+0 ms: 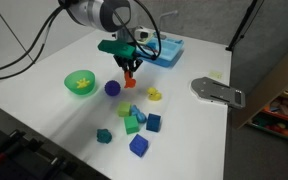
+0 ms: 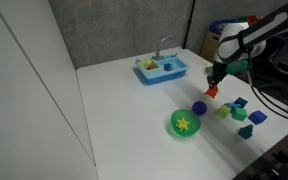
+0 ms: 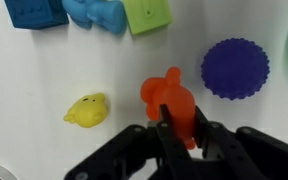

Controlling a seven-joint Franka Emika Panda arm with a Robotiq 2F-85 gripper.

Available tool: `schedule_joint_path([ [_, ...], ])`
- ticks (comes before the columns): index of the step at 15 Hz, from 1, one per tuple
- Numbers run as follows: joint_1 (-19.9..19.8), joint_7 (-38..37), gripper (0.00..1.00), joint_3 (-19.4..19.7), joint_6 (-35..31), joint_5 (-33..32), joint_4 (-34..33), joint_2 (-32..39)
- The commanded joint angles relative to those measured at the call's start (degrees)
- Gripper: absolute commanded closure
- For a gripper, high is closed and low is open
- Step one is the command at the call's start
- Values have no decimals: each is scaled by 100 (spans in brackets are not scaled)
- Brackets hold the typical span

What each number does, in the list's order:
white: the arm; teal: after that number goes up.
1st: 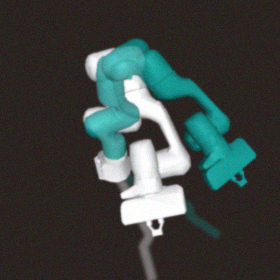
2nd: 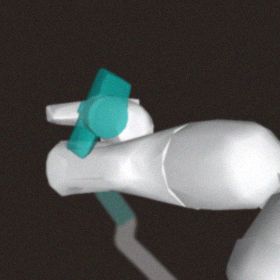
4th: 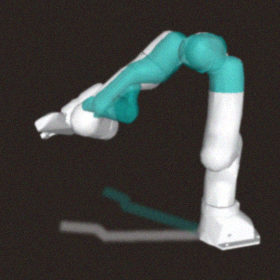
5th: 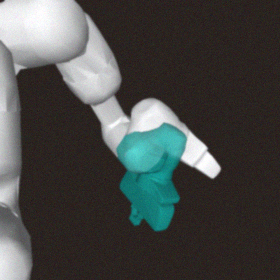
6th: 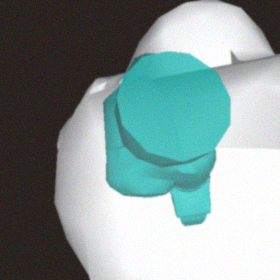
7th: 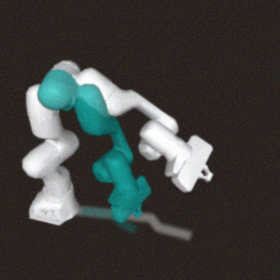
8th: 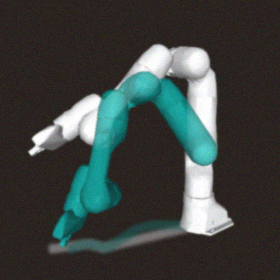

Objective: Put the orange toy animal in the bowl

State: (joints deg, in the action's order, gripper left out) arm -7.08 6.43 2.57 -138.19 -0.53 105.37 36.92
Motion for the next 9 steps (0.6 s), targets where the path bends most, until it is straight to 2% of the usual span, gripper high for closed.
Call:
schedule_joint_path([
  [1,282,-289,92,43,422,-122,430,-654],
  [7,731,-421,94,-93,1030,-216,821,-1270],
  [9,769,-315,93,-202,1193,-110,934,-1415],
])
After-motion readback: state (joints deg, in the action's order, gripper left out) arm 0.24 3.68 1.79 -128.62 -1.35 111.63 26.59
